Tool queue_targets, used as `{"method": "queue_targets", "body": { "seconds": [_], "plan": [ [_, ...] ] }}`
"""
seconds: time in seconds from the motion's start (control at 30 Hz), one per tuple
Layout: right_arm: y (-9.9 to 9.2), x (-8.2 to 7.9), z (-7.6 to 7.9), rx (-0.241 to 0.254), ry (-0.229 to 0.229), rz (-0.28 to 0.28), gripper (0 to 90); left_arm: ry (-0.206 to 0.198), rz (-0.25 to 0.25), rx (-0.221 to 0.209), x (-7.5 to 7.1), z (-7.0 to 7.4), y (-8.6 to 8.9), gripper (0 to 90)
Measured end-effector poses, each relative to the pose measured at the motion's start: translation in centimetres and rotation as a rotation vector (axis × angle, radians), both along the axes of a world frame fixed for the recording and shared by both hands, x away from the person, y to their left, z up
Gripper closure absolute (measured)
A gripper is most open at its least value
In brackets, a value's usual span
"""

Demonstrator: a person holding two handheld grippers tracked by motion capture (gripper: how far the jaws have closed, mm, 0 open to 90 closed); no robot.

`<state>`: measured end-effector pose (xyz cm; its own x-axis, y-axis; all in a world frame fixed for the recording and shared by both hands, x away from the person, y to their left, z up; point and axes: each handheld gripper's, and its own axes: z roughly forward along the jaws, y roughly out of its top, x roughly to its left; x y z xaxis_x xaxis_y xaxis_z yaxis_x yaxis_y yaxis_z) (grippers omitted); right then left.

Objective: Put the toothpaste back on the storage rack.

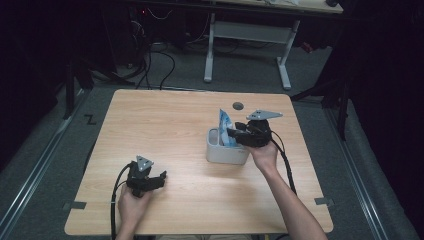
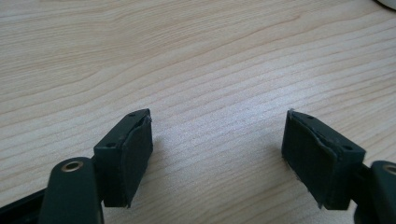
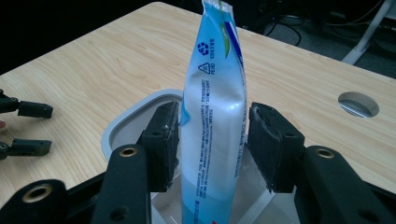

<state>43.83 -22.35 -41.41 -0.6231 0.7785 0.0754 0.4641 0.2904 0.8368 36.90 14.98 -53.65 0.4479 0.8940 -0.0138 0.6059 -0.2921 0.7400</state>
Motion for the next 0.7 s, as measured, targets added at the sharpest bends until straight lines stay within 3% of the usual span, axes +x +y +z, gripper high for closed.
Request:
{"method": "queue_targets", "body": {
  "seconds": [0.7],
  "plan": [
    [-2.1, -1.0, 0.6, 0.033, -0.023, -0.028, 52.8, 0.000, 0.001, -0.001, 0.0, 0.0, 0.0, 25.1]
  ]
}}
